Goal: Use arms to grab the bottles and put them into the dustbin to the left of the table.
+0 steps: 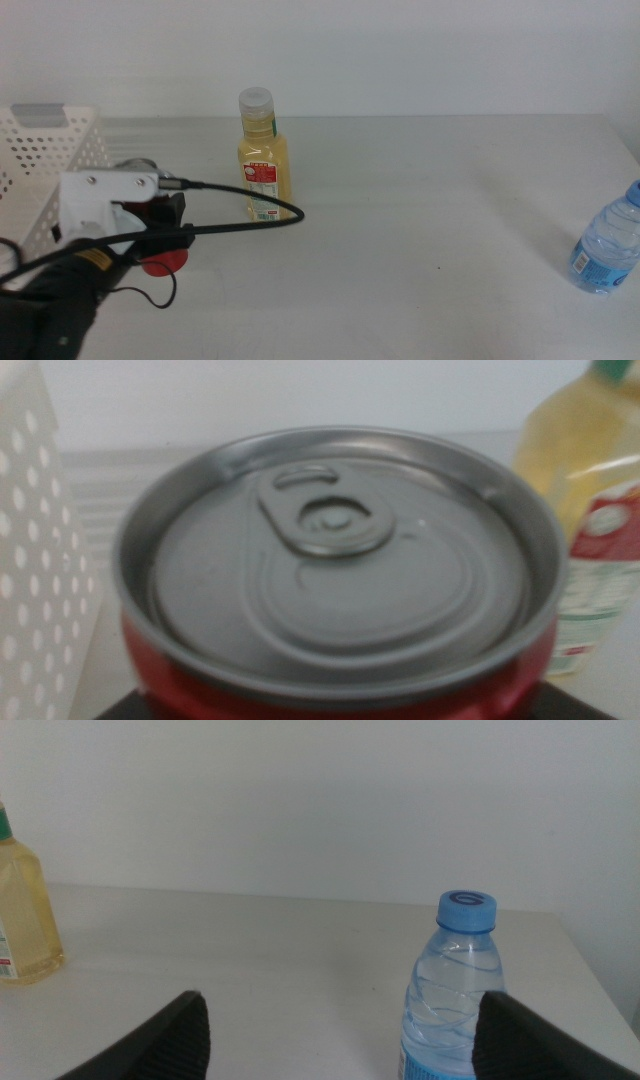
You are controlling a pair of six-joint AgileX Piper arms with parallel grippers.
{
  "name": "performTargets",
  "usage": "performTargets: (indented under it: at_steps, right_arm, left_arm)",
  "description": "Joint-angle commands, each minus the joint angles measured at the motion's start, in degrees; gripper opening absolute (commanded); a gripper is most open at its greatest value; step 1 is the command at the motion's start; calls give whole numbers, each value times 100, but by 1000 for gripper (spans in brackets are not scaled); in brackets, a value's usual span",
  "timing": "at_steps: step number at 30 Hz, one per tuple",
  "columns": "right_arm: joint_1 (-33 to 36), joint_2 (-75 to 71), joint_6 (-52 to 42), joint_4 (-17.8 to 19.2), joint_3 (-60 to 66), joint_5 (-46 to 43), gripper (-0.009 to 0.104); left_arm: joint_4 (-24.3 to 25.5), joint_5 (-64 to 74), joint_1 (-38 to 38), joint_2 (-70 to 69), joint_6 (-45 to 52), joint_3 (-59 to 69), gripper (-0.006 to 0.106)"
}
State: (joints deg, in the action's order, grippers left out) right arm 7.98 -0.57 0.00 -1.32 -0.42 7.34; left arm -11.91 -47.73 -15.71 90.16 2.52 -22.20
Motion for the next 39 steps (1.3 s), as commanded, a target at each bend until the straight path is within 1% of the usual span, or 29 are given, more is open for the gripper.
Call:
performTargets:
  at_steps: [1,7,12,16,19,21,24,29,32,39]
  right_arm:
    - [-20,-155,-30,35,-158,-444,69]
    - [-20,-155,-30,35,-158,-444,69]
    - [-20,-155,-30,35,-158,-444,69]
    - [-20,-155,-30,35,-158,-444,69]
    - [-20,-155,-30,35,-158,-444,69]
    - [-20,-155,-30,35,-158,-444,69]
    - [-20,-155,-30,35,-158,-444,69]
    - [-20,-155,-30,35,-158,-444,69]
    - [-20,-155,-30,35,-158,-444,69]
    - [-20,-155,-30,35,-158,-444,69]
  left_arm:
    - [99,52,-14,-743,-80,-140,-5]
    - [36,2142,-7,-1808,-8,-537,-5]
    - [-197,4108,95,-2094,256,-1391,-5]
    - [-131,6119,432,-2089,263,-2270,-5]
    - [85,7084,717,-2089,312,-2792,-5]
    - [184,7438,908,-2089,477,-3074,-5]
    - [189,7974,1268,-2048,910,-3458,-5]
    - [115,9242,2016,-1719,1321,-4354,-5]
    - [82,9774,2350,-1404,1668,-4951,-5]
    - [101,10300,2970,-456,1974,-6144,-5]
